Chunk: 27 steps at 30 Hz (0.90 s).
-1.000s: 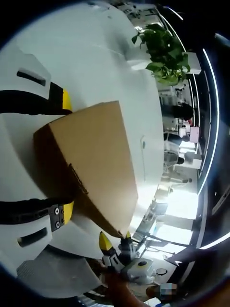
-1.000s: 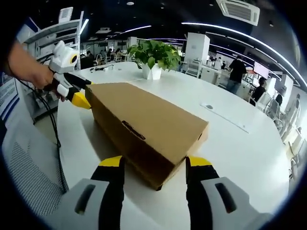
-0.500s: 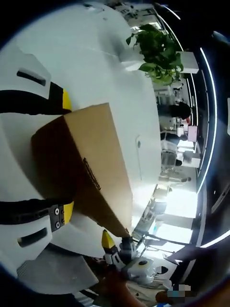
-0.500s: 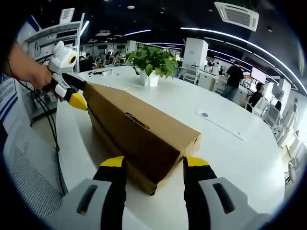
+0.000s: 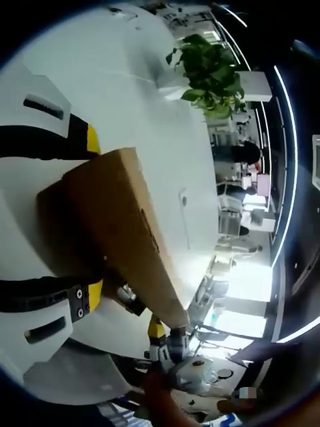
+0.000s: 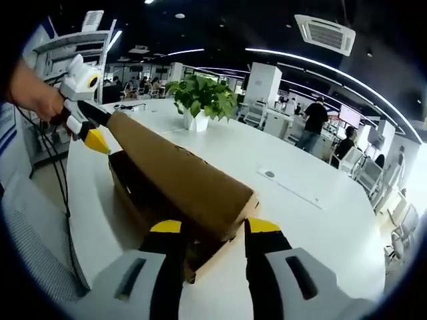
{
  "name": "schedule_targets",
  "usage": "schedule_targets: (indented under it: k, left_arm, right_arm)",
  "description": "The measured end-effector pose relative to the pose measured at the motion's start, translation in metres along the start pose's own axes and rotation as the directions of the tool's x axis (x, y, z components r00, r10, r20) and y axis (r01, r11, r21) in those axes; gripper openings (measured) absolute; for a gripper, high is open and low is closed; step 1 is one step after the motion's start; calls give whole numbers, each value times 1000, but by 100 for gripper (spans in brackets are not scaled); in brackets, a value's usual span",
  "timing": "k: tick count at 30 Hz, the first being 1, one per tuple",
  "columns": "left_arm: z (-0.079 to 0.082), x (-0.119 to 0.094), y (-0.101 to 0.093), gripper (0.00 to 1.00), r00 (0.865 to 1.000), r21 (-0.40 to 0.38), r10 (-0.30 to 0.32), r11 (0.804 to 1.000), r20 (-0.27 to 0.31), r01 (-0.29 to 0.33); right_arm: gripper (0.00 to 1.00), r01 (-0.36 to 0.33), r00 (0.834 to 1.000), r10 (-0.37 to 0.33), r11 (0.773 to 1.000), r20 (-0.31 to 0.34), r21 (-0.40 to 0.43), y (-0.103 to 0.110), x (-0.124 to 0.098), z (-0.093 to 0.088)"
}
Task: Operate the shoe box by opening the lid, removing the specified soft item, and placing it in the target area until the item is outside and the box remains undamaged.
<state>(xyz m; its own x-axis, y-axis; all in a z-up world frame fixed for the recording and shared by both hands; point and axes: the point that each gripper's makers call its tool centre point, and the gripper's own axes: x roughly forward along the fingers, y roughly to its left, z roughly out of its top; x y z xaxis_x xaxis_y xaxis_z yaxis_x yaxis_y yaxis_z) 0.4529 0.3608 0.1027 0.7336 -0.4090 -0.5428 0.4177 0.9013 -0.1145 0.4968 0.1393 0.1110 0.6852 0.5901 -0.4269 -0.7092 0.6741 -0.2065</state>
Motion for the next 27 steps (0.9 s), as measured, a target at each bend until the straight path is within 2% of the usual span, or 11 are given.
schedule_targets:
  k: [13,19,27]
  left_arm:
    - [36,1,7,73,998,46,4,999,58,-6]
    - [43,2,10,73,997,57,4,998,71,-8]
    - [54,6,15,74,996,61,5,998,88,-11]
  right_arm:
    - [19,112,992,-111,994,56,-3,-33,13,34]
    - [12,145,988,-144,989,57,-8,-46,16,43]
    - [3,188,980,-190,981,52,40,-62,22,52]
